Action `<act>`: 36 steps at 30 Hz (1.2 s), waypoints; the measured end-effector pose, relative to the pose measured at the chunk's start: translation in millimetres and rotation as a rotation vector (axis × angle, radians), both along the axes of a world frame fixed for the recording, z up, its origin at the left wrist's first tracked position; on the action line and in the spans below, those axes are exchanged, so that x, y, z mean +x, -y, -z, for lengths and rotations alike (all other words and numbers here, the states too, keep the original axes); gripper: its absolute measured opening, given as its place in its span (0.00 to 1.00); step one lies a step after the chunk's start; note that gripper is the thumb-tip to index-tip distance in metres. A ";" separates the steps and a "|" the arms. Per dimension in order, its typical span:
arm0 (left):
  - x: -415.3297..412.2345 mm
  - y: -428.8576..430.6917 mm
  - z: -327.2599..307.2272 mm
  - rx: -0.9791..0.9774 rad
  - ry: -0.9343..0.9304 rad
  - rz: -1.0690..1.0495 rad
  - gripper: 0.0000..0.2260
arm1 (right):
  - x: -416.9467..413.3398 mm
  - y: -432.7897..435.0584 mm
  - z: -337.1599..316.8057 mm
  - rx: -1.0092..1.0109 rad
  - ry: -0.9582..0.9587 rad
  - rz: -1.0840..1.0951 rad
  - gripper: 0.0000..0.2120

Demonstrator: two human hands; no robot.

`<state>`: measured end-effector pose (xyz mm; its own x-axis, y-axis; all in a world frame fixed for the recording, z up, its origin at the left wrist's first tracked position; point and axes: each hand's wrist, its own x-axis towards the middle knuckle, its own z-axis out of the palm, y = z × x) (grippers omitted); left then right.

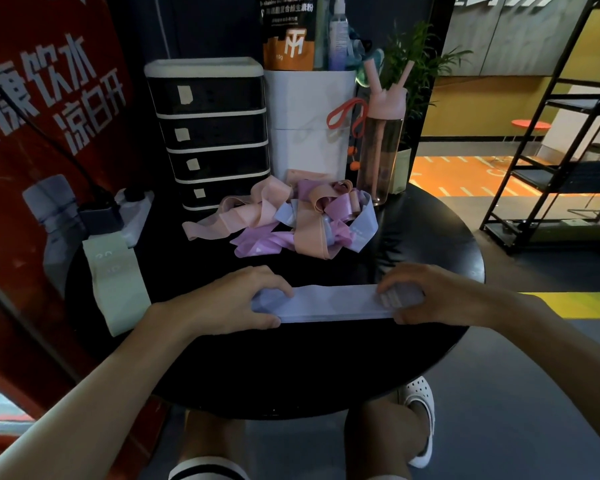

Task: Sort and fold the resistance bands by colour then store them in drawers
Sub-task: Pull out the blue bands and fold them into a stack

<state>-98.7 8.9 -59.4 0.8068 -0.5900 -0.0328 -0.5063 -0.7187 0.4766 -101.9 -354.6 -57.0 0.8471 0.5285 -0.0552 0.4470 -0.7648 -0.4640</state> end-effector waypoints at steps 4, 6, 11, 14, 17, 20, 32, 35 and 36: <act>-2.2 5.8 1.0 0.007 0.039 0.017 0.21 | -0.2 6.8 3.5 0.031 0.009 0.020 0.18; -1.8 7.1 1.9 0.006 0.051 0.017 0.20 | -0.4 9.1 4.4 0.017 0.011 0.016 0.18; -0.5 6.0 2.4 0.005 0.041 0.013 0.19 | -3.6 10.5 4.7 0.027 0.038 0.031 0.18; -1.3 10.5 -2.4 0.044 0.032 0.010 0.20 | -4.8 10.7 5.7 0.028 0.034 0.030 0.17; -3.3 27.3 -7.5 0.024 0.063 0.017 0.24 | -5.5 9.4 4.7 0.031 0.014 0.043 0.17; -4.8 52.2 -5.9 -0.039 0.070 0.032 0.25 | -7.0 7.6 3.7 0.041 0.017 0.057 0.17; -2.3 72.0 9.8 -0.118 0.124 0.027 0.19 | 32.2 -18.9 -12.1 0.292 0.054 0.272 0.08; -1.2 71.1 15.1 -0.150 0.135 0.022 0.19 | 59.3 -32.0 -5.1 0.295 0.093 0.328 0.09; -0.8 70.8 16.4 -0.159 0.136 0.023 0.19 | 66.3 -35.3 -2.2 0.283 0.112 0.340 0.11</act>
<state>-99.5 -61.8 -75.8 0.7837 -0.5973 0.1704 -0.5889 -0.6274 0.5095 -35.5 -319.3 -54.9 0.9678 0.2004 0.1526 0.2513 -0.7271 -0.6389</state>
